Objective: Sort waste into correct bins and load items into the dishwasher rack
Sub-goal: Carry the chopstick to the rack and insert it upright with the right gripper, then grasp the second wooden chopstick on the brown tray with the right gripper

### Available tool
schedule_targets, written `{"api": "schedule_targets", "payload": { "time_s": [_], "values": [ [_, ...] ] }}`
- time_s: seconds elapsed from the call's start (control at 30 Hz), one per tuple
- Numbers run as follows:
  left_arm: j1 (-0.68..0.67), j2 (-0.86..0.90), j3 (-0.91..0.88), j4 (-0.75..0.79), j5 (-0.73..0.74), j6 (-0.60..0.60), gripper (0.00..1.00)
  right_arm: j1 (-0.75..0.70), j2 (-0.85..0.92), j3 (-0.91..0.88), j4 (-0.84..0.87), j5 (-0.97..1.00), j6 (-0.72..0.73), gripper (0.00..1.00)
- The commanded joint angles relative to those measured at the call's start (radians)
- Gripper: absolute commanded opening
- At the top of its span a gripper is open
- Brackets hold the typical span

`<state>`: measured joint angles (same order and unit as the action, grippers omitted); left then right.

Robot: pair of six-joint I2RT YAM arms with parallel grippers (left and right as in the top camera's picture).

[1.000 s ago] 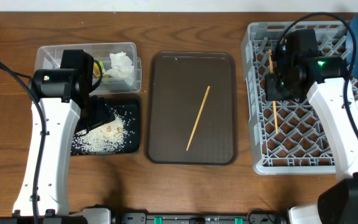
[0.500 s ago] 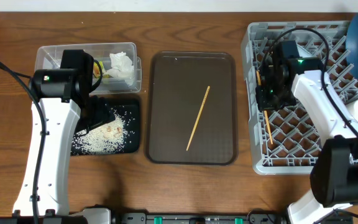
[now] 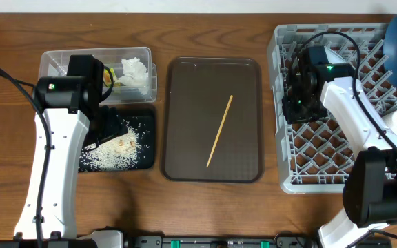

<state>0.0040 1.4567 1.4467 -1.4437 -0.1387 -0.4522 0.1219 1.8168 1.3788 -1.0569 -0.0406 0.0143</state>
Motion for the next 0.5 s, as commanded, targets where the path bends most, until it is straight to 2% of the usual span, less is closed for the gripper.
{"api": "schedule_targets", "payload": {
  "time_s": [0.0, 0.13, 0.27, 0.37, 0.47],
  "values": [
    [0.004, -0.015, -0.005, -0.006, -0.02, -0.013, 0.93, 0.01, -0.04, 0.03, -0.001, -0.063, -0.004, 0.31],
    [0.004, -0.015, -0.005, -0.005, -0.02, -0.013, 0.93, 0.011, -0.113, 0.07, 0.022, -0.09, 0.018, 0.33],
    [0.004, -0.015, -0.005, -0.002, -0.019, -0.014, 0.92, 0.014, -0.184, 0.076, 0.11, -0.232, 0.018, 0.4],
    [0.004, -0.015, -0.005, 0.001, -0.019, -0.014, 0.92, 0.046, -0.195, 0.076, 0.176, -0.309, 0.019, 0.44],
    [0.004, -0.015, -0.005, 0.001, -0.019, -0.014, 0.92, 0.112, -0.177, 0.071, 0.224, -0.304, 0.057, 0.48]
  ]
}}
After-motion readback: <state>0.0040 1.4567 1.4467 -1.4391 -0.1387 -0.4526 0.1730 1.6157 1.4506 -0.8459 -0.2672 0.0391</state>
